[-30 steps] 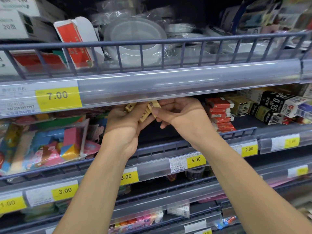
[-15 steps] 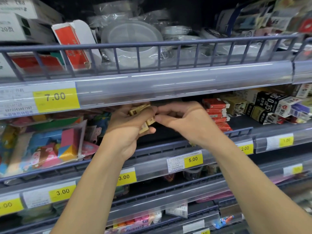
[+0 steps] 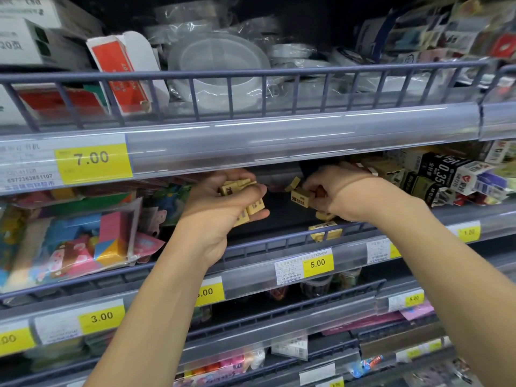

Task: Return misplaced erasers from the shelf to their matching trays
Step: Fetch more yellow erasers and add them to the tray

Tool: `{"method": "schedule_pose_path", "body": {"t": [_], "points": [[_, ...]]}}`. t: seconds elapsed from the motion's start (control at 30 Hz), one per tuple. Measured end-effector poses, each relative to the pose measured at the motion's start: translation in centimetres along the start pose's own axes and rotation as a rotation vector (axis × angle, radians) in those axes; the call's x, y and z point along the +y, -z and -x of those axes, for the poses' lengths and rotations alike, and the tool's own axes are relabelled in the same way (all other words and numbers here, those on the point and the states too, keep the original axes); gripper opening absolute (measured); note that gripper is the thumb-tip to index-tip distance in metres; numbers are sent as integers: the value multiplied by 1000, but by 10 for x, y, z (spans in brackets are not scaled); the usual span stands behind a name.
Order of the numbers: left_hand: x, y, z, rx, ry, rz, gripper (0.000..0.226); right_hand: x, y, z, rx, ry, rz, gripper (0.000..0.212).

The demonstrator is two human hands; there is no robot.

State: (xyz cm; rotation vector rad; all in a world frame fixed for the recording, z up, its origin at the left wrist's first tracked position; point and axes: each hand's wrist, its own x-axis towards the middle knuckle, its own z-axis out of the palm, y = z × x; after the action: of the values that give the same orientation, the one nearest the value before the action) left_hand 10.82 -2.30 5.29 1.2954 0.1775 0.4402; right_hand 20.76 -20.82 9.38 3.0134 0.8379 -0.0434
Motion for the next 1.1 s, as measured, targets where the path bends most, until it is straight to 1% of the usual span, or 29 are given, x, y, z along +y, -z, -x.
{"method": "schedule_pose_path", "body": {"t": [0.07,0.17,0.27,0.33,0.47,0.53,0.6,0.67,0.73,0.77,0.8,0.87,0.9,0.93,1.0,1.1], "points": [[0,-1,0,5,1,-5,21,-4,-7,-9,34,-37,20,42],[0,-1,1,13,3,-11,20,-12,-16,-18,38,-67,93,39],[1,0,2,9,8,-5,19,-16,-19,-19,121,-85,167,37],[0,0,3,7,12,-10,18,-17,-21,-19,157,-75,166,39],[0,1,2,6,15,-17,18,-19,-22,-16,87,-23,16,47],[0,1,2,6,19,-20,19,-22,-22,-15,63,-6,14,42],[0,1,2,6,27,-20,19,-24,-23,-15,75,-12,46,35],[0,2,2,14,35,-14,18,-24,-23,-16,89,-19,22,33],[0,3,2,30,41,8,18,-21,-23,-15,114,-16,-127,33],[-1,3,2,39,44,22,18,-20,-23,-13,148,-7,-262,32],[-1,3,2,44,46,33,19,-20,-24,-10,189,4,-444,31],[-2,3,2,43,44,49,21,-22,-26,-2,247,49,-900,28],[-2,3,2,39,42,52,22,-23,-26,4,262,84,-1080,27],[-1,2,2,33,40,52,23,-25,-26,9,274,126,-1195,24],[0,1,3,10,36,56,26,-30,-27,17,282,223,-1319,19],[3,1,6,-45,29,66,28,-40,-30,20,294,317,-1341,17]]}}
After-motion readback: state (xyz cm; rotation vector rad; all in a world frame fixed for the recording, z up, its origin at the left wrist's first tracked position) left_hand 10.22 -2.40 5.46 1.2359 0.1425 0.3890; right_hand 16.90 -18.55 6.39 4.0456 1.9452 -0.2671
